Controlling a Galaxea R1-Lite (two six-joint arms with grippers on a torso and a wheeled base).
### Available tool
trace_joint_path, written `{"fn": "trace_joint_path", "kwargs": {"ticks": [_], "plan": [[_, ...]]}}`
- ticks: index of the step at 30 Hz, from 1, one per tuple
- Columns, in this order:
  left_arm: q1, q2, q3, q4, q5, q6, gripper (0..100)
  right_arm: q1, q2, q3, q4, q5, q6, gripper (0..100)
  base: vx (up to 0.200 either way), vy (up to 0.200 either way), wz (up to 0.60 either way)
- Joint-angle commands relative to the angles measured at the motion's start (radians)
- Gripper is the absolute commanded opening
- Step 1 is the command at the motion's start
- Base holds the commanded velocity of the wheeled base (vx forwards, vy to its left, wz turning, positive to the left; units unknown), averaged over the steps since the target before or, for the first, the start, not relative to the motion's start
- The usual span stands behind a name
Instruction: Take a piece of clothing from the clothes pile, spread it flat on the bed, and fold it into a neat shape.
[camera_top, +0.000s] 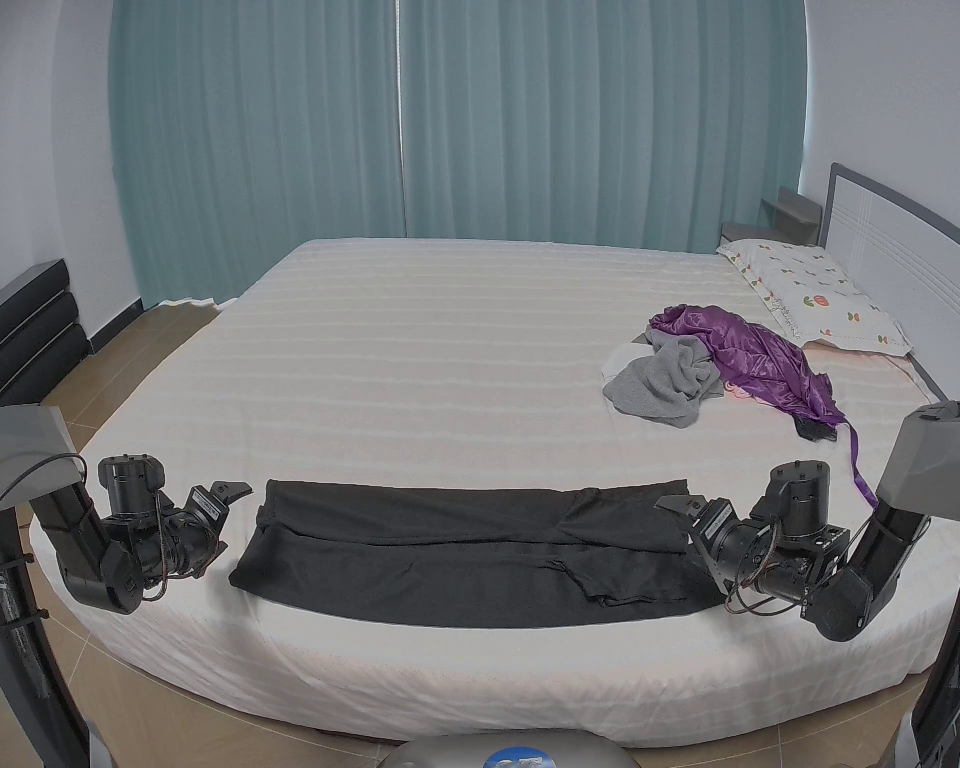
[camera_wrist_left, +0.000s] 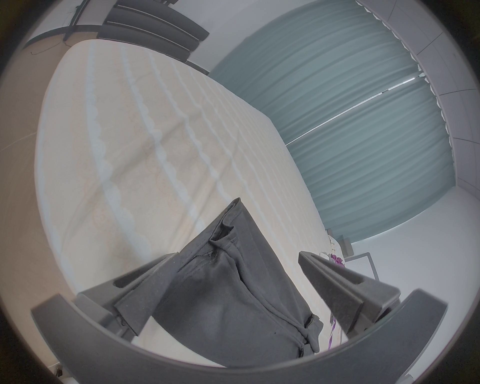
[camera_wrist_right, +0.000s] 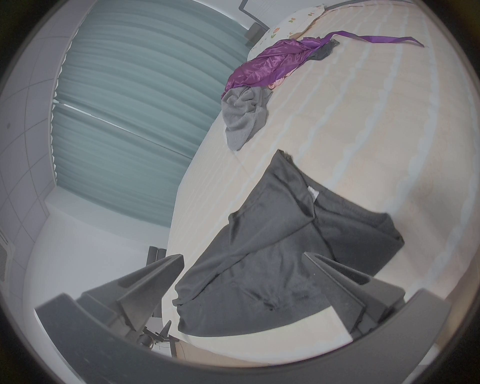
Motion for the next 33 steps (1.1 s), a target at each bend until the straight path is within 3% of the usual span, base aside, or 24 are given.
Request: {"fn": "trace_joint_path", "kwargs": {"ticks": [1, 7, 14, 20, 28, 31, 33], "plan": [[-0.013, 0.003, 0.003, -0.001, 0.004, 0.002, 100, -0.032, -0.01, 0.006, -0.001, 0.033, 0.0, 100, 0.2, 0.0, 0.0], [-0.032, 0.006, -0.009, 0.008, 0.01, 0.01, 100, -0.067, 0.014, 0.004, -0.004, 0.077, 0.002, 100, 0.067, 0.0, 0.0], [-0.068, 0.017, -0.087, 0.086, 0.004, 0.22, 100, -0.128, 0.044, 0.006, -0.004, 0.148, 0.003, 100, 0.0, 0.0, 0.0], [-0.07, 0.086, -0.208, 0.24, 0.002, 0.39, 100, -0.133, 0.07, 0.004, -0.005, 0.149, 0.003, 100, 0.0, 0.0, 0.0], [-0.072, 0.191, -0.299, 0.266, 0.007, 0.441, 100, -0.133, 0.08, 0.006, -0.005, 0.151, 0.007, 100, 0.0, 0.0, 0.0], [-0.064, 0.202, -0.288, 0.28, 0.014, 0.559, 100, -0.131, 0.08, 0.009, -0.005, 0.163, 0.008, 100, 0.0, 0.0, 0.0], [-0.064, 0.199, -0.279, 0.28, 0.014, 0.577, 100, -0.131, 0.08, 0.009, -0.005, 0.169, 0.008, 100, 0.0, 0.0, 0.0]]}}
